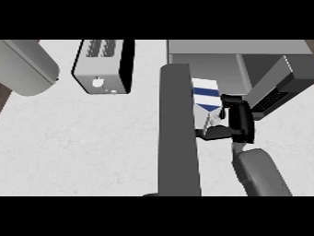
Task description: Pick up the milk, place it into the microwave and close the microwave
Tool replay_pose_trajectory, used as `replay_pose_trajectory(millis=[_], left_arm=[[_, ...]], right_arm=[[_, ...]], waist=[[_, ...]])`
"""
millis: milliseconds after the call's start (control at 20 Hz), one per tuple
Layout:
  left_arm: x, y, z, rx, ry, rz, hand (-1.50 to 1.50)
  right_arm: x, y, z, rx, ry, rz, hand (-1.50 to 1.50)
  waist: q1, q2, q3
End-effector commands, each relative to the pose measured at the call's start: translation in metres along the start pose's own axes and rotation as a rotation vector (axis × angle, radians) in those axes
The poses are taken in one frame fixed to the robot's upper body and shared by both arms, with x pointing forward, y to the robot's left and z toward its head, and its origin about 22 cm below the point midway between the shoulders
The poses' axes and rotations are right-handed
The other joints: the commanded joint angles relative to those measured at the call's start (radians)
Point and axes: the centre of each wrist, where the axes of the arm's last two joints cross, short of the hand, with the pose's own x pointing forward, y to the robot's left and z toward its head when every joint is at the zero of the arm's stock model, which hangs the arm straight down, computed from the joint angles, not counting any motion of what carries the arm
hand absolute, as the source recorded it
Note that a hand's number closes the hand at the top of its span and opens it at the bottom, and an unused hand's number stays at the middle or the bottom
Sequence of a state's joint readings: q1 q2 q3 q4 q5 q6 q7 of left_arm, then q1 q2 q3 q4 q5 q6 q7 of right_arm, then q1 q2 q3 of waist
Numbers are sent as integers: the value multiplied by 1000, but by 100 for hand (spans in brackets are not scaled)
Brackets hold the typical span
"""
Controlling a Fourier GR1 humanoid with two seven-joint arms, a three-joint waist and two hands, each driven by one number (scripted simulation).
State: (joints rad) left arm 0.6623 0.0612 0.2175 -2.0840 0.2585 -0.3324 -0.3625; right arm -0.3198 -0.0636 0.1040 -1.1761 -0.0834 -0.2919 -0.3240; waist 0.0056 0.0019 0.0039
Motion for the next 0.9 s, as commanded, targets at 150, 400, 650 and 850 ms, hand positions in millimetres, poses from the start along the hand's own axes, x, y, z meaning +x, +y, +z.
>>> replay_pose_trajectory(millis=[150, 400, 650, 850], left_arm=[[-1, 5, -11, -4, 12, 1, -150], [-1, 11, -12, 1, 25, 2, -150], [-3, 22, -3, -21, 17, 9, -150], [-16, 17, -19, -10, 13, 19, -150]], right_arm=[[-24, 6, -52, -70, 34, -24, 150], [-31, 25, -63, -40, -31, 39, 150], [-35, 15, -74, -60, -129, 87, 150], [-31, 2, -86, -82, -145, 150, 150]], waist=[[29, 9, -2], [25, 6, -3], [48, 13, -2], [44, 16, -2]])
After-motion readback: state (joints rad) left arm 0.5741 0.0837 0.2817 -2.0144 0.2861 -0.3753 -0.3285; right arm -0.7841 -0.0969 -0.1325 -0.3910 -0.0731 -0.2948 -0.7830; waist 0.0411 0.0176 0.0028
